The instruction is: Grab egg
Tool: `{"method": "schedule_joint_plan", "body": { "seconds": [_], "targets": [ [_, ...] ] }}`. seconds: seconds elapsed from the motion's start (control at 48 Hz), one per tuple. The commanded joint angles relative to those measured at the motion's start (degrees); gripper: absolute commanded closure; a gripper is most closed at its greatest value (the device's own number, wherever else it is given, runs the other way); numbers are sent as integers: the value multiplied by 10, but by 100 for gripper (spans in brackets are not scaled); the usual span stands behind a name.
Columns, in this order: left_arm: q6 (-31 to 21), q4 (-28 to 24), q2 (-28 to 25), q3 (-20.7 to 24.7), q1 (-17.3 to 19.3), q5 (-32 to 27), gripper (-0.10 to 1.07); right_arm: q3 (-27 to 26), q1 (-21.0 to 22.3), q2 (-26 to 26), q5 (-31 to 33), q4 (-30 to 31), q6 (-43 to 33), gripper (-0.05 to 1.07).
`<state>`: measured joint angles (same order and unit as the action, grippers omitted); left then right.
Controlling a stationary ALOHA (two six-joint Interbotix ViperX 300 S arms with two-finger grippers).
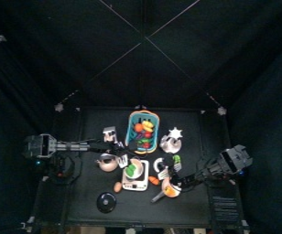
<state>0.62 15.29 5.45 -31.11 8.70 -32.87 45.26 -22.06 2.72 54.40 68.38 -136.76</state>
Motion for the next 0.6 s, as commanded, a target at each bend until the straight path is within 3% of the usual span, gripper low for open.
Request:
{"method": "schedule_joint_plan", "body": {
  "seconds": [0.0, 0.271, 0.479, 0.583],
  "targets": [
    [-2, 4, 36, -20, -2, 14, 14, -4, -1, -15, 3, 3, 1, 24],
    [-2, 52, 113, -108, -29, 40, 14, -6, -2, -16, 3, 3, 1, 24],
    [-28, 133, 120, -128, -49, 39, 15, -14, -3, -15, 3, 4, 0, 24],
    [-52, 137, 123, -134, -66, 36, 15, -17, -3, -14, 2, 4, 0, 24]
  ]
}}
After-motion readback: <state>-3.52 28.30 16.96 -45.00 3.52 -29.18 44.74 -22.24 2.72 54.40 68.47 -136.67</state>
